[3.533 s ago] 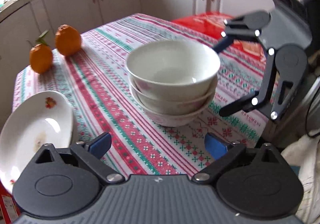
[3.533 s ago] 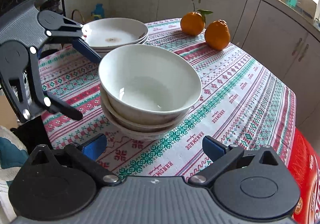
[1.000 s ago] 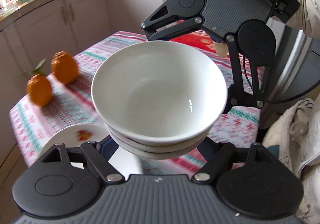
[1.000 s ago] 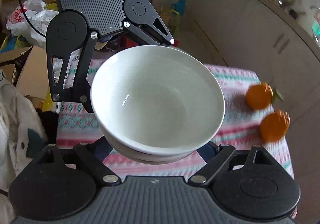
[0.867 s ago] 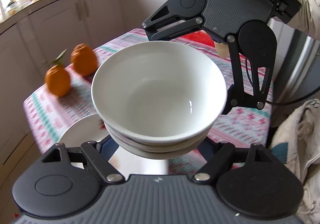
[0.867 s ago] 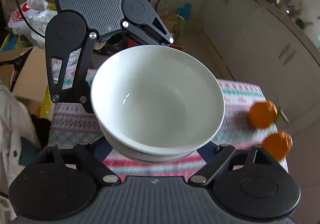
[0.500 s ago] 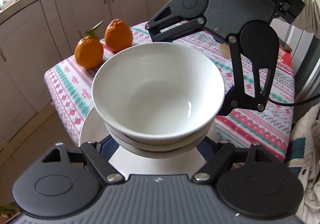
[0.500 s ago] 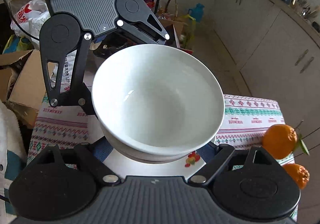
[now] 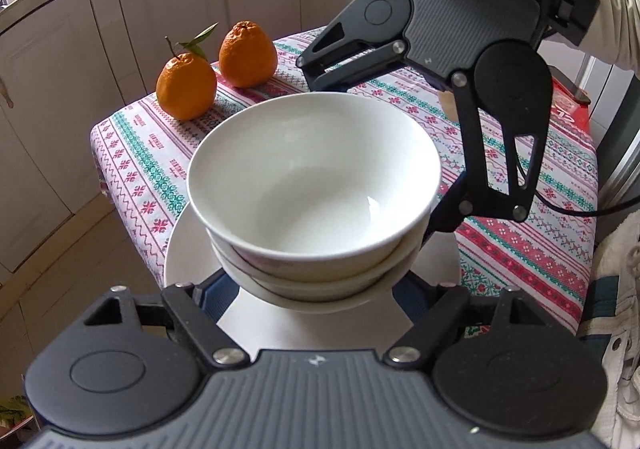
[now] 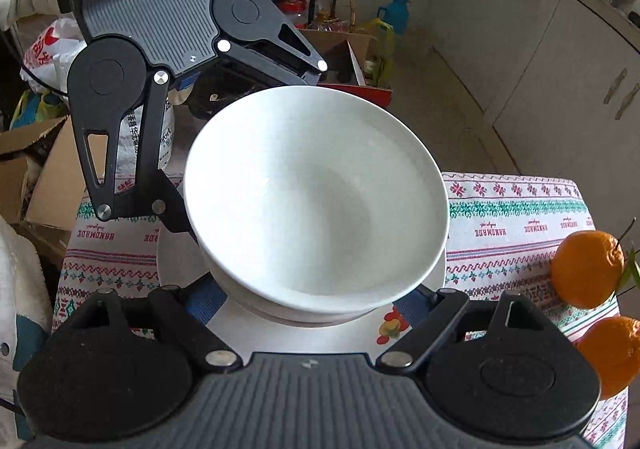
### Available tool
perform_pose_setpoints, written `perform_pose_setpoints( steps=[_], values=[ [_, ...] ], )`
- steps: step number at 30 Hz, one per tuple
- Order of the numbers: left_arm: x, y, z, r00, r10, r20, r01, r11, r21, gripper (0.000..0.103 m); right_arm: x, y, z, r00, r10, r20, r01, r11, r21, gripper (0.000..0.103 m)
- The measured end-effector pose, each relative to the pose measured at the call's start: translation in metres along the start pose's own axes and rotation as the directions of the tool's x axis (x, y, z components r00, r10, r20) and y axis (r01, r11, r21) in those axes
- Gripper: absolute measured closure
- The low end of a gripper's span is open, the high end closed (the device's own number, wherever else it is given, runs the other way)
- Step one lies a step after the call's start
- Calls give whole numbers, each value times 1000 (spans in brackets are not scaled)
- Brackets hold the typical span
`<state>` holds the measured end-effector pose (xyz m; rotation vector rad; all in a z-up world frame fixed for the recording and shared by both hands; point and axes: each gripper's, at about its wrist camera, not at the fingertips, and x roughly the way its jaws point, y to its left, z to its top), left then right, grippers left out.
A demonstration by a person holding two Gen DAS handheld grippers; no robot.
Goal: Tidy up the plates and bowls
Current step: 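Lift and carry the plate-and-bowl stack with both grippers, then set the stack down beside the oranges and open both grippers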
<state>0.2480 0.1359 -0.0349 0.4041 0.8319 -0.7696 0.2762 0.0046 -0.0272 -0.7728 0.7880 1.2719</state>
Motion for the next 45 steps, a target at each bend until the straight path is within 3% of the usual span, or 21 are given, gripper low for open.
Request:
perform_pose_setpoints(
  steps=[5,8,16,20,23,26,29,31,33,36,40,45],
  values=[
    [-1,-2,-2,1000,18,19,-18,1000,6,19,5,-3,-4,1000,-3,4,3,1000,14,12],
    [-1,-9,-4,996,83,29,-84,996,12,10,4,-3,-4,1000,8,15,-8,999,40,2],
    [-27,-34,-15,984,170,56,-168,985,-45,8,-20,24,-14,997,-83,3,82,995,60,0],
    [-49,-61,-24,965,247,92,-240,968,-79,4,-39,48,-26,981,-191,-17,192,973,127,0],
    [-61,-87,-27,927,353,125,-339,933,-118,2,-49,68,-37,960,-279,-24,278,938,208,0],
    [-69,-116,-31,871,456,183,-426,886,-182,0,-59,87,-52,940,-341,-32,331,882,336,0],
    [-77,-140,-34,823,521,226,-448,840,-307,1,-67,108,-67,890,-451,-71,429,772,469,0],
    [-83,-152,-35,805,549,224,-431,801,-415,1,-72,119,-78,853,-512,-102,477,685,550,0],
    [-89,-164,-36,784,578,227,-417,761,-496,1,-75,129,-90,812,-562,-160,522,574,631,0],
    [-96,-176,-33,756,629,180,-433,688,-583,1,-92,144,-102,751,-632,-193,548,433,716,0],
    [-106,-188,-28,756,640,137,-433,647,-628,1,-111,169,-101,698,-696,-169,543,361,758,0],
    [-122,-204,-25,736,664,134,-439,618,-652,1,-130,194,-93,638,-756,-145,569,337,750,0]
  ],
)
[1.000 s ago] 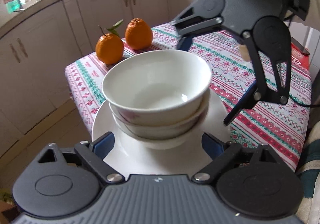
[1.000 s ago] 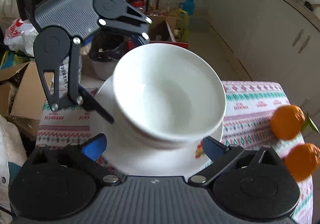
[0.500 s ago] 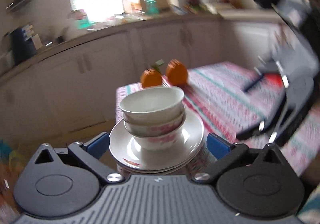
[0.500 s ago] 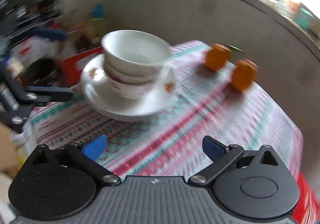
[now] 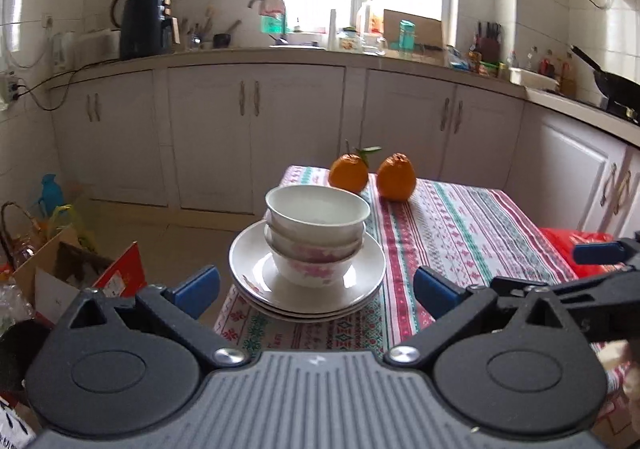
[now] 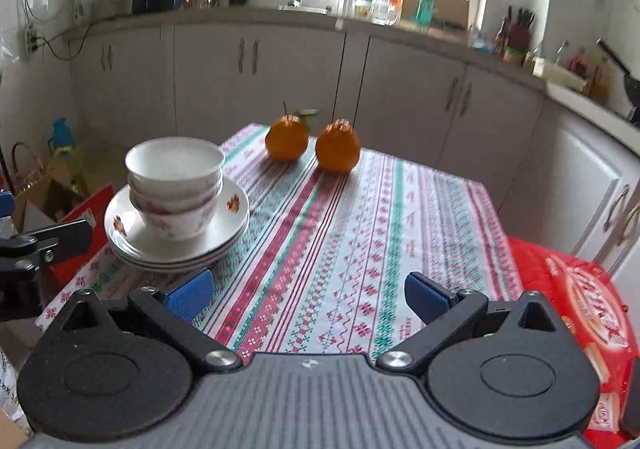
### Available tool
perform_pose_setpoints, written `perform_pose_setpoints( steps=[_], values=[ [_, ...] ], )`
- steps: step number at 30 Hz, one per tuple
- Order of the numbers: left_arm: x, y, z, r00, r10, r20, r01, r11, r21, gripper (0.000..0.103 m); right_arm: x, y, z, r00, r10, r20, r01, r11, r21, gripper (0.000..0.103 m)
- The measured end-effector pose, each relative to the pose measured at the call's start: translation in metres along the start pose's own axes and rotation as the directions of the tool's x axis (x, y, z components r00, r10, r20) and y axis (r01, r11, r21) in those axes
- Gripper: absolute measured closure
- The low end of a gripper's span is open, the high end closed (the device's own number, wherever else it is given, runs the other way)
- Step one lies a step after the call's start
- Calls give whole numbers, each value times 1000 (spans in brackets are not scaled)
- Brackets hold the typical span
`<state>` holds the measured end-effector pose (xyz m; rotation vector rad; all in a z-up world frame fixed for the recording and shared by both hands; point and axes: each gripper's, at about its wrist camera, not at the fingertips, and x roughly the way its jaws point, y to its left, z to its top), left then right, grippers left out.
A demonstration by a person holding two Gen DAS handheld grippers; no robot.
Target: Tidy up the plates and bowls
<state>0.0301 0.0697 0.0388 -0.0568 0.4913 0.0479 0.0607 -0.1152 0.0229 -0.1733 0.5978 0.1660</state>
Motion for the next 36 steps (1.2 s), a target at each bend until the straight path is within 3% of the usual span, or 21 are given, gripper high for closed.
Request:
perform_pose_setpoints(
  steps=[6,17,36],
  values=[
    [-14,-9,4,998,48,30,-49,999,16,1,-21,0,2,998,-11,62,10,1000,17,0],
    [-15,-19,1,995,93,36,-94,995,29,1,-24,2,-1,998,-18,64,16,999,34,0],
    [-12,-23,1,996,86,19,-86,996,28,1,-22,-2,-4,998,-39,54,37,998,47,0]
  ],
)
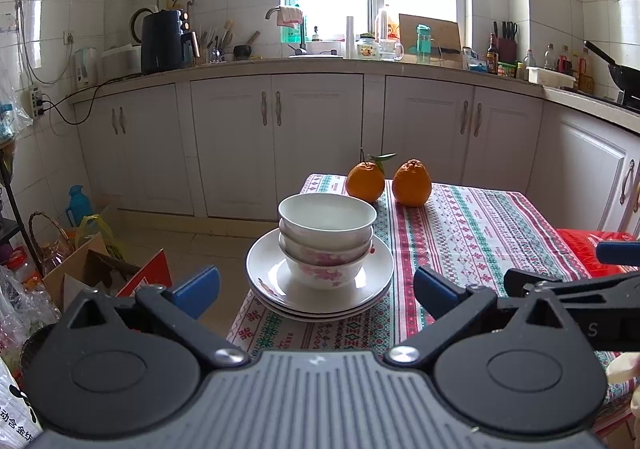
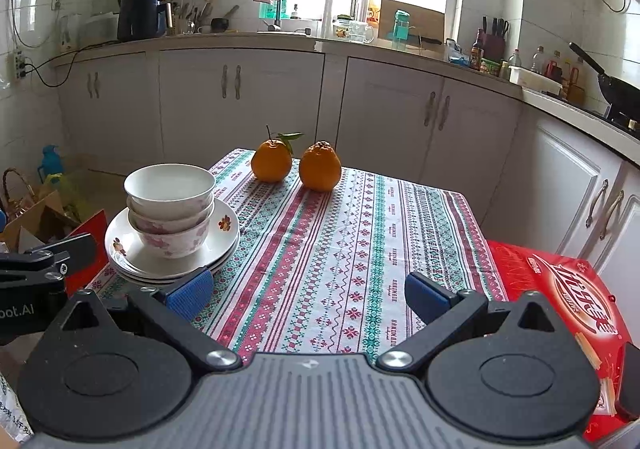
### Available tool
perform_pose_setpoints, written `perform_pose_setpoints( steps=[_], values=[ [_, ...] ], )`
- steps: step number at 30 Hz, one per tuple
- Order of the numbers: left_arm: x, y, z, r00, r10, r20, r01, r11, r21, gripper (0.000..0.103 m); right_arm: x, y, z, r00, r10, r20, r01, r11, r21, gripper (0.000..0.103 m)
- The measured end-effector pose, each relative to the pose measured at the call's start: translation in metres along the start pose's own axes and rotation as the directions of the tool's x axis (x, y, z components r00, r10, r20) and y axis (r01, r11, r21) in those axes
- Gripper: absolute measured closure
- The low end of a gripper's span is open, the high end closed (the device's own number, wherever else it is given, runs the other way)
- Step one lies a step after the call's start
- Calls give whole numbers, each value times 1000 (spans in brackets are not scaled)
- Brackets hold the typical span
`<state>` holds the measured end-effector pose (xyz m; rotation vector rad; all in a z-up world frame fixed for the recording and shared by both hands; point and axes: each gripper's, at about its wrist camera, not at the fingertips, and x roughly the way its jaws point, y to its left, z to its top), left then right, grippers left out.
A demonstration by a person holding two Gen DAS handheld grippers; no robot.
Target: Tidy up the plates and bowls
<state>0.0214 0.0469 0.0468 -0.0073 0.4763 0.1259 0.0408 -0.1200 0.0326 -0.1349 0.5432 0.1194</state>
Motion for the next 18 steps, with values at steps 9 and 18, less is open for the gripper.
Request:
perform_pose_setpoints(
  steps=[9,18],
  values=[
    [-1,0,0,1000,-1,1,1,1000,-5,1,-2,1,0,1000,-6,6,6,1000,0,0],
    [-1,0,1,1000,-1,-2,1,1000,-9,1,-1,0,0,1000,-8,7,8,1000,-2,0]
  ],
)
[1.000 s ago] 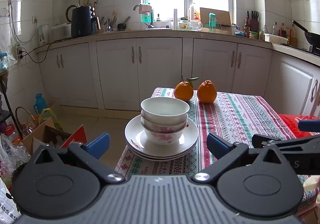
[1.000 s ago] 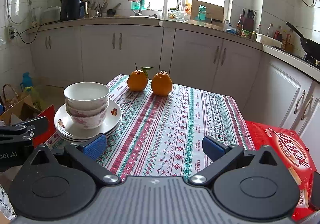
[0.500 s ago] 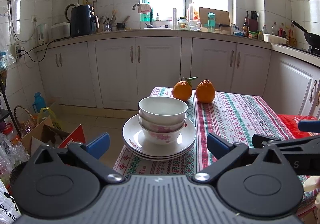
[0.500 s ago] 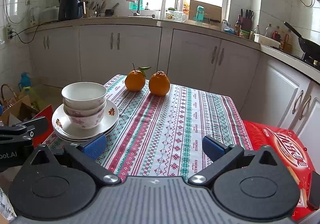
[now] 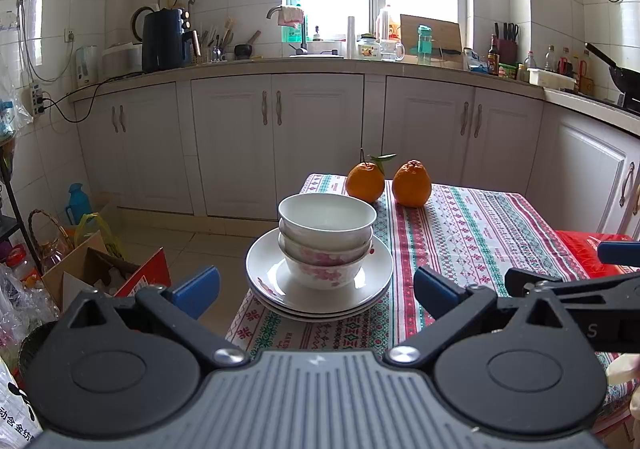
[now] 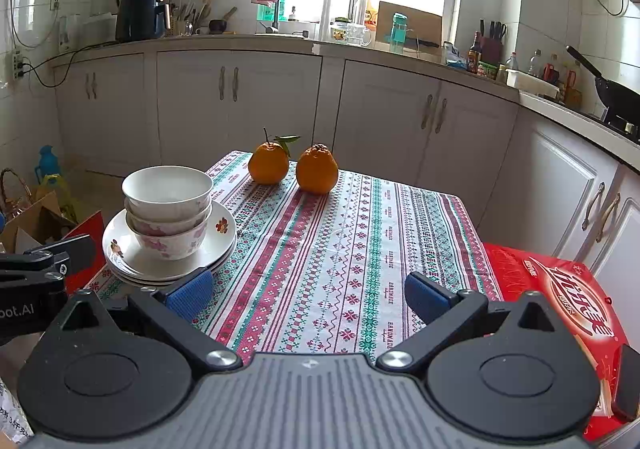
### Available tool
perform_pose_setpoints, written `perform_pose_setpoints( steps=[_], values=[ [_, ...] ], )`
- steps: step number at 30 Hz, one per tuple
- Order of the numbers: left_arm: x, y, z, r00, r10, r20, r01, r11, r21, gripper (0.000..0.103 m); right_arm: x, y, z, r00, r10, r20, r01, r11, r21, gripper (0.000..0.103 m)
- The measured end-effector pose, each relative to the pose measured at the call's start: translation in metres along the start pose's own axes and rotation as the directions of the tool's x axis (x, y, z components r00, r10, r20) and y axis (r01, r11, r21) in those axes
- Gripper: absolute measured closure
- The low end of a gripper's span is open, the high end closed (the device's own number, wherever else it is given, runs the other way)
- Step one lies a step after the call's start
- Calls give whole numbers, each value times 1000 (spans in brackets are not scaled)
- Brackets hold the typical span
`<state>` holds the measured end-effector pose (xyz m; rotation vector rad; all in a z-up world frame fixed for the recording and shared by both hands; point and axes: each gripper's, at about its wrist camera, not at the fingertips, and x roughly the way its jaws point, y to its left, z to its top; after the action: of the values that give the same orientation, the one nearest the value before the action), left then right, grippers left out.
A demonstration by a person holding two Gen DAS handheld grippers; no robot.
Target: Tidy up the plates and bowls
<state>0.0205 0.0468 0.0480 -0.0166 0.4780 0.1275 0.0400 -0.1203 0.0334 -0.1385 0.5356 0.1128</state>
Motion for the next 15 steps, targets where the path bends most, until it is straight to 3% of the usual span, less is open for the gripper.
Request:
perform_pose_setpoints(
  steps=[15],
  values=[
    [0,-2,0,1000,3,-5,-3,1000,-2,1,-1,-1,0,1000,-7,3,7,1000,-5,0]
  ],
)
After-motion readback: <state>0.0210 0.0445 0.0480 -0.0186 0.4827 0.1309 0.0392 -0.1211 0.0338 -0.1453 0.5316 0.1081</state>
